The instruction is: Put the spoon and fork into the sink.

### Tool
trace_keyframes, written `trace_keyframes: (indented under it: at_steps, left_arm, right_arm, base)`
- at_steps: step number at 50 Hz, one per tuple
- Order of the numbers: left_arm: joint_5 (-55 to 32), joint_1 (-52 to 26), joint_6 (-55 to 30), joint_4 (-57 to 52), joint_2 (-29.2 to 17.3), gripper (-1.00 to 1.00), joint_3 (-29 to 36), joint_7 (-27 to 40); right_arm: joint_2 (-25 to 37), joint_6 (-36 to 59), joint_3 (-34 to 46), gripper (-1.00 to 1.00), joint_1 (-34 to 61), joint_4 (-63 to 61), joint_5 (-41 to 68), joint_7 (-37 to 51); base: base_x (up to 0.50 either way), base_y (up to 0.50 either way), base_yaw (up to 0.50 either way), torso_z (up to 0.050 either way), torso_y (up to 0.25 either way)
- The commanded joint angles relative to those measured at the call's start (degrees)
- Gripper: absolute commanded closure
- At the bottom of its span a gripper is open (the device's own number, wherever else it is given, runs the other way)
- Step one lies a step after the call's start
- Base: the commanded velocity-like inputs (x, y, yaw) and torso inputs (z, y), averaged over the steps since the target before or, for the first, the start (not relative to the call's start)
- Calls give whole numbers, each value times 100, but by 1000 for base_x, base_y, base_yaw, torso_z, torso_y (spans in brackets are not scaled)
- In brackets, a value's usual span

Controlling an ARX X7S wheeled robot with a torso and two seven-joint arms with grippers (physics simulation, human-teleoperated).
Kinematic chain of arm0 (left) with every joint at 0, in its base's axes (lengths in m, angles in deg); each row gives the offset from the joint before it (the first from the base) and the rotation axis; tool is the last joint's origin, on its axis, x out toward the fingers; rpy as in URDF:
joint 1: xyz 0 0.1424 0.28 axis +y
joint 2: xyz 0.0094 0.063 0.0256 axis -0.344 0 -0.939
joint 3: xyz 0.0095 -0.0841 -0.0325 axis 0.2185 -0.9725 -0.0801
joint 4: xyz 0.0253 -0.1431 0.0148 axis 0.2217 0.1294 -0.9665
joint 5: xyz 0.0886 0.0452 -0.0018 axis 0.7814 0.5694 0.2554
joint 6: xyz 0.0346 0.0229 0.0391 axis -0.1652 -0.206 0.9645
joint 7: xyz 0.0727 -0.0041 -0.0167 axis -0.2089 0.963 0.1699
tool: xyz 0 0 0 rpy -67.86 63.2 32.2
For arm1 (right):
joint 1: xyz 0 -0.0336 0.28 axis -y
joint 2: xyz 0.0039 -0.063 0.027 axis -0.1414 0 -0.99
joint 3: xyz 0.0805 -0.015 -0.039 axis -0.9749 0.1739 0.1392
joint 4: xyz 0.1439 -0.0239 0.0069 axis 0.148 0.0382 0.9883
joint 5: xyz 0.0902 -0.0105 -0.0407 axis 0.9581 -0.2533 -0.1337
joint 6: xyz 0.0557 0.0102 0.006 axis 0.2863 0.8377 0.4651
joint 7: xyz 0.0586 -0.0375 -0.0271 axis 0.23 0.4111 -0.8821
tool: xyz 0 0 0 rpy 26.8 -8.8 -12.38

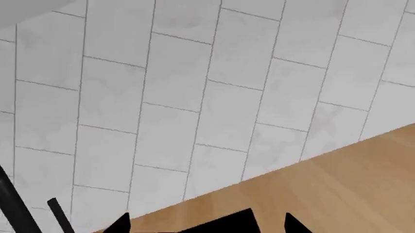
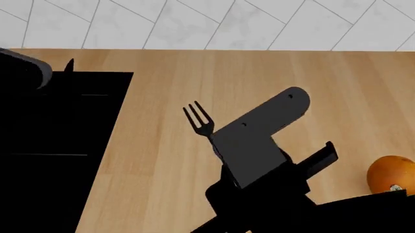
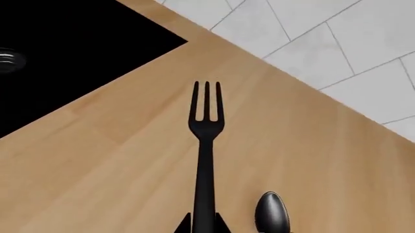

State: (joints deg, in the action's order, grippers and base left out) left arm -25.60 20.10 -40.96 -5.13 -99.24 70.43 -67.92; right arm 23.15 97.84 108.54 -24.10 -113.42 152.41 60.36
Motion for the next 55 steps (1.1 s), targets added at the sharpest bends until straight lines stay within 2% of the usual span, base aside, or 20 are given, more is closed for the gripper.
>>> trace_keyframes:
  at_steps: [1,7,8,10,11,13,22,28,36,55]
  left_arm:
    - [966,-593,730,-516,-1240,-100,2260,-688]
    - [2360,-1284,1367,-532,-2017,-100,4043,-998]
    - [2426,-1319,1314,-548,-2030,-100,4114,-1013]
    - [3500,-1755,1572,-435,-2305,-100,5197,-1205]
    - [3531,-1766,1553,-436,-2307,-100,5230,-1221]
    - [4359,-2091,1732,-277,-2433,-100,5931,-1385]
    - [6221,-2728,2372,452,-2464,-100,7329,-1637]
    - [6789,-2899,2649,742,-2467,-100,7668,-1567]
    - [7040,-3001,2875,1032,-2350,-100,7807,-1398]
    - [7088,-2994,2702,609,-2435,-100,7634,-1443]
  right_arm:
    - [-116,85,-1,100,1035,185,163,-227]
    - [-114,67,30,100,1509,268,293,-354]
    - [-111,56,43,100,1559,285,330,-339]
    - [-126,42,63,100,1763,358,414,-335]
    - [-124,36,83,100,1806,372,431,-326]
    - [-147,29,128,100,2001,427,529,-300]
    - [-310,-39,380,100,2504,659,847,-171]
    - [-426,-112,451,100,2583,723,761,-307]
    - [-605,-202,567,100,2626,732,692,-476]
    - [-723,-390,808,100,2367,738,-369,-1452]
  base:
    - [0,0,0,0,0]
    - [0,0,0,0,0]
    - [0,0,0,0,0]
    - [0,0,0,0,0]
    - [0,0,0,0,0]
    - [0,0,0,0,0]
    - [0,0,0,0,0]
    - [0,0,0,0,0]
    - [0,0,0,0,0]
    - [0,0,0,0,0]
